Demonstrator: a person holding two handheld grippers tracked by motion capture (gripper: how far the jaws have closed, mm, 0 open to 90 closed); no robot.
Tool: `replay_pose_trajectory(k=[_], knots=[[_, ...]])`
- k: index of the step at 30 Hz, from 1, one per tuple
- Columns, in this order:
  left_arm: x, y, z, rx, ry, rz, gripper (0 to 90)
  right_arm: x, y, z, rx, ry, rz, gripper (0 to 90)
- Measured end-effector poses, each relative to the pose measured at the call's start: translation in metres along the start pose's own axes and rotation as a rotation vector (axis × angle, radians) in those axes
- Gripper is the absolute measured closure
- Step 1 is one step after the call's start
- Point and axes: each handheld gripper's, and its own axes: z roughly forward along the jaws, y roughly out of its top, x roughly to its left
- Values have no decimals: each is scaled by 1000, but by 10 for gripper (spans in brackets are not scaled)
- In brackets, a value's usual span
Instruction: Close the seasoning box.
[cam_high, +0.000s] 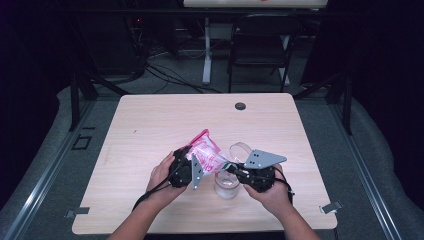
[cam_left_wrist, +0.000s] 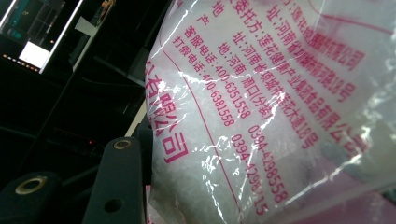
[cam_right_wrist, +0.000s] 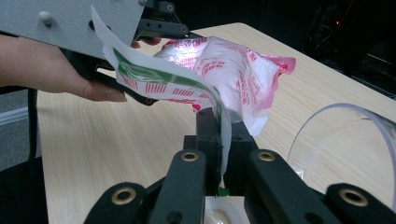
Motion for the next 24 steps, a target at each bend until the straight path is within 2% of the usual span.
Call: replay_pose_trajectory(k=[18,24], knots=[[-4,7,1,4,51,67,530,-2,-8,-6,2,-1,16,788],[-5,9,1,7,65,91,531,-1,-11,-7,6,-8,13,795]])
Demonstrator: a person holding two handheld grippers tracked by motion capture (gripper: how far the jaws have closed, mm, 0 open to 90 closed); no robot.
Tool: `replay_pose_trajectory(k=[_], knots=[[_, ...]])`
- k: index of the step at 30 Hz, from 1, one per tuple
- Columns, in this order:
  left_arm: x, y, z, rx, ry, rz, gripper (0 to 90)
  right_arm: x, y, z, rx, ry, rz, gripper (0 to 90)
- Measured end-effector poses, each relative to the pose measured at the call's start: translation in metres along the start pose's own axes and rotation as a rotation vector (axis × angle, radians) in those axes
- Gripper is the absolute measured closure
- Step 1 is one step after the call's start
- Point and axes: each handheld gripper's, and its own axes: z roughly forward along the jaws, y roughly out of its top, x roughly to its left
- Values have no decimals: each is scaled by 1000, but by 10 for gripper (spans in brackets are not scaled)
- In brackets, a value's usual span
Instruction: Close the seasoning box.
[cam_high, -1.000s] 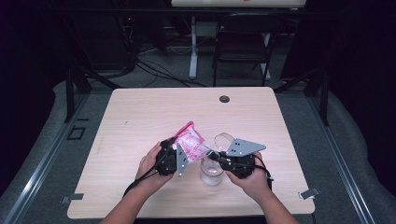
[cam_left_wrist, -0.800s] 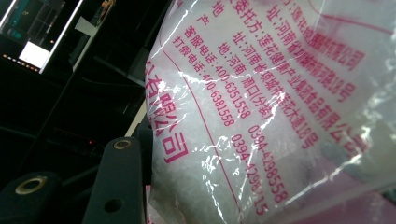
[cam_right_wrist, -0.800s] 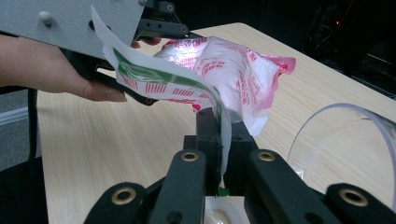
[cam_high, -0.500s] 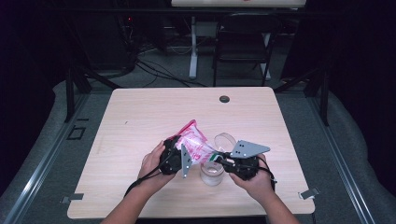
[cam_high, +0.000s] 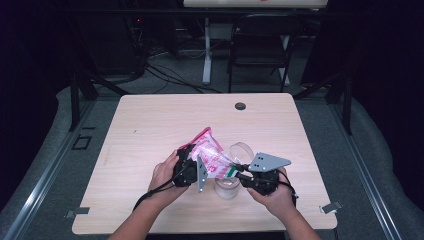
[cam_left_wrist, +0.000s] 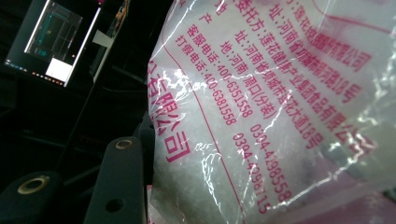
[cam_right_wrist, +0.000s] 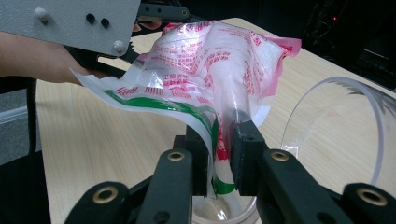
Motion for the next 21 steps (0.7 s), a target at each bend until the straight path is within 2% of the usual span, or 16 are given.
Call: replay_pose_trajectory(k=[21], knots=[[-1,2,0,10,32,42,534,-2,-4,1,2,-4,10,829]])
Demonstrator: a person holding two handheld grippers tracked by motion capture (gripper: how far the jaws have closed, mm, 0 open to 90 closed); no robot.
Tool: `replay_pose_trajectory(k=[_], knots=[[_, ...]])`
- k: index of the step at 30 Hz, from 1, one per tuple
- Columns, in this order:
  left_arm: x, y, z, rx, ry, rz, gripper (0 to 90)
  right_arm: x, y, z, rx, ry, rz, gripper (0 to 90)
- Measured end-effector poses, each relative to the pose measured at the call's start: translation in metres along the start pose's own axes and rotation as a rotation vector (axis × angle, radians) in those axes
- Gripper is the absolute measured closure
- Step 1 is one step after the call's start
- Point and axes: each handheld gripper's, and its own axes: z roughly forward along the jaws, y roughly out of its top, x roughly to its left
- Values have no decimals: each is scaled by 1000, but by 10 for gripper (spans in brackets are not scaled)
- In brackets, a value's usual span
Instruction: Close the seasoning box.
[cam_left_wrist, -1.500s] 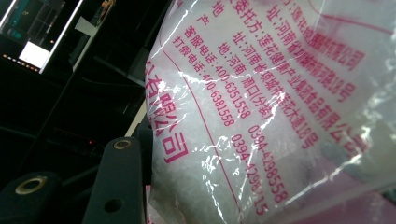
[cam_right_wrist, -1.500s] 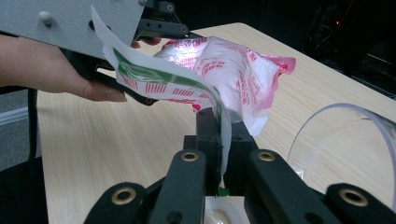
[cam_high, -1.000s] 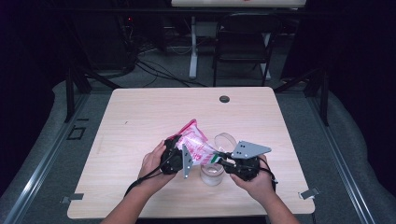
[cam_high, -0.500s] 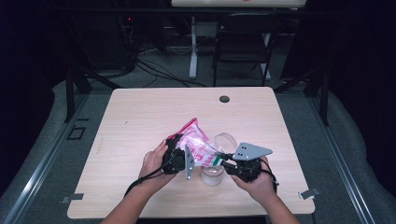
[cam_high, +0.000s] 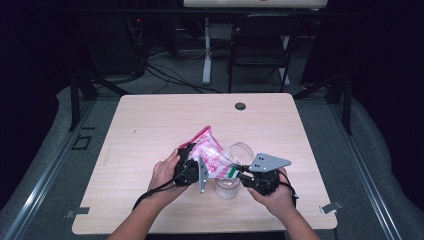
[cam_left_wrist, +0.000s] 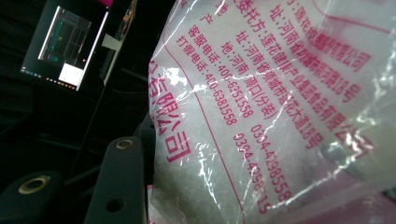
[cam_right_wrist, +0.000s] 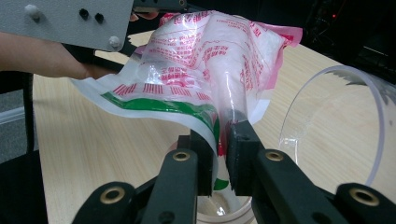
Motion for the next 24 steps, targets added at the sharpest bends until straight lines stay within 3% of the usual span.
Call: replay_pose_trajectory(k=[24], knots=[[0,5,-2,5,39,65,539,-1,-6,0,11,4,-13,899]])
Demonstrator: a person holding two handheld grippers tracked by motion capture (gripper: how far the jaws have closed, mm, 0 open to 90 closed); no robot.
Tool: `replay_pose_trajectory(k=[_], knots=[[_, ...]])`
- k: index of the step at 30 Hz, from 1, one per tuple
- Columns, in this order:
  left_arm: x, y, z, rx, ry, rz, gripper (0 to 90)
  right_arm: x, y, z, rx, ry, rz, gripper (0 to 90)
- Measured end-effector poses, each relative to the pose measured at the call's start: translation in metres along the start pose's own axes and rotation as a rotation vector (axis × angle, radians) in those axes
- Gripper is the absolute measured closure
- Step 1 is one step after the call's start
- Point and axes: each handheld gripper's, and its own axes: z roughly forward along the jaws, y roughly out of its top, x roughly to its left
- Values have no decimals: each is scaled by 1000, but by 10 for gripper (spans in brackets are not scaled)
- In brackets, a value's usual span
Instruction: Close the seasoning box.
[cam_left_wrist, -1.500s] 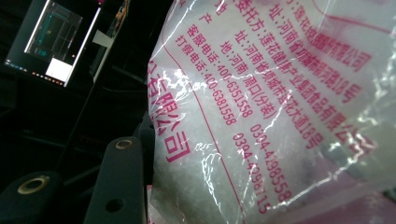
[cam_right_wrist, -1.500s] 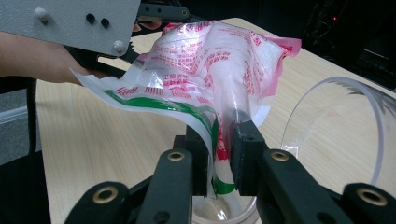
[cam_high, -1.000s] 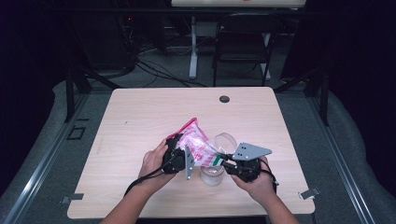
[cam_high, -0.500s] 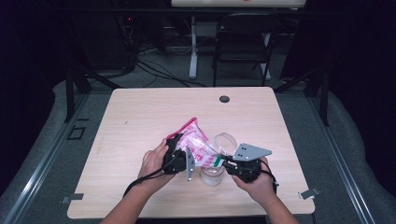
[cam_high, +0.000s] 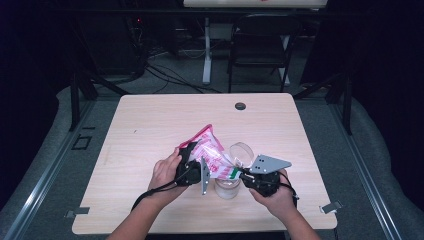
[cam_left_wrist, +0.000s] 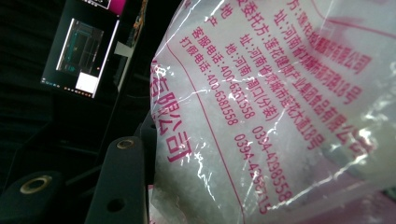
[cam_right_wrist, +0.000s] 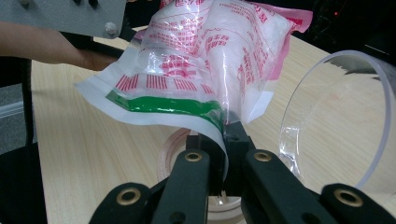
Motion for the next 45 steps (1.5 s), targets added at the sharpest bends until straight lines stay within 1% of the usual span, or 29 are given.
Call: replay_pose_trajectory(k=[7,10,13,17,20,23,24,26,31,39,45], knots=[[0,0,0,1,18,22,541,0,-1,1,9,-7,-10,900],[0,0,-1,0,24,29,541,0,-2,2,13,1,-10,900],[-1,1,-1,3,30,37,542,1,-3,3,16,-4,-12,900],[-1,2,-2,8,38,37,543,1,-4,3,19,-14,-22,900],[0,3,-2,6,49,51,545,1,-5,3,24,-20,-27,900],[0,4,-3,7,57,51,547,1,-6,4,25,-20,-31,900],[0,4,-3,6,56,50,547,1,-6,4,23,-22,-30,900],[1,5,-3,4,63,59,548,0,-7,4,26,-24,-31,900],[2,7,-3,5,65,58,552,0,-8,4,28,-24,-30,900],[3,8,-3,8,71,70,557,-1,-9,6,31,-29,-23,900],[4,9,-4,5,81,76,561,-3,-10,8,38,-25,-17,900]])
